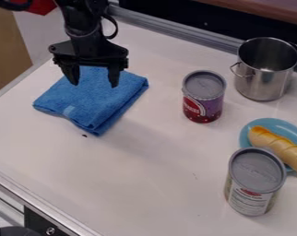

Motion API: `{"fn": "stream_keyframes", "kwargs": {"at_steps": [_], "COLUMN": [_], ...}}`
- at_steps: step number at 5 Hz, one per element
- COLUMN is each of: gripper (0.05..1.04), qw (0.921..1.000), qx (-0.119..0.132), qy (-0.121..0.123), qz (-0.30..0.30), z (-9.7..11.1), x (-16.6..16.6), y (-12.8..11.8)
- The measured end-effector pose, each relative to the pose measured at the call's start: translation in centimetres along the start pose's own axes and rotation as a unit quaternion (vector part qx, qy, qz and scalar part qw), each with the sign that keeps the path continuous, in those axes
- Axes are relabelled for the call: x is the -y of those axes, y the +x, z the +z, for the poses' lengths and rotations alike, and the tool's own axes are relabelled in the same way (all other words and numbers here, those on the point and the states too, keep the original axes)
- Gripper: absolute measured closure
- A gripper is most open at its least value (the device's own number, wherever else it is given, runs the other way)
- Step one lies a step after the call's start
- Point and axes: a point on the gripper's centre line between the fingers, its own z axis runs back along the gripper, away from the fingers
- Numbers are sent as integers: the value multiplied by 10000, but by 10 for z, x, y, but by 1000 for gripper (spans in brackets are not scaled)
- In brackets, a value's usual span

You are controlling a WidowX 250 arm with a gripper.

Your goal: Move the blue cloth in the right side of the table

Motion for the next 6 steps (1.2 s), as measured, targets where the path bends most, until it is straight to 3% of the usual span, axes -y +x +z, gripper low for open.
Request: {"fn": "stream_keyframes", "kwargs": {"at_steps": [1,2,4,5,6], "gripper": [85,85,85,138,402], "qw": [9999,9997,9989,9992,9986], "qx": [-129,37,169,173,94], "qy": [15,111,444,356,188], "qz": [-25,-205,55,-29,-496], "z": [-6,-19,-46,-61,-70], "x": [0,-10,-29,-32,-29], "y": [-6,0,34,48,47]}}
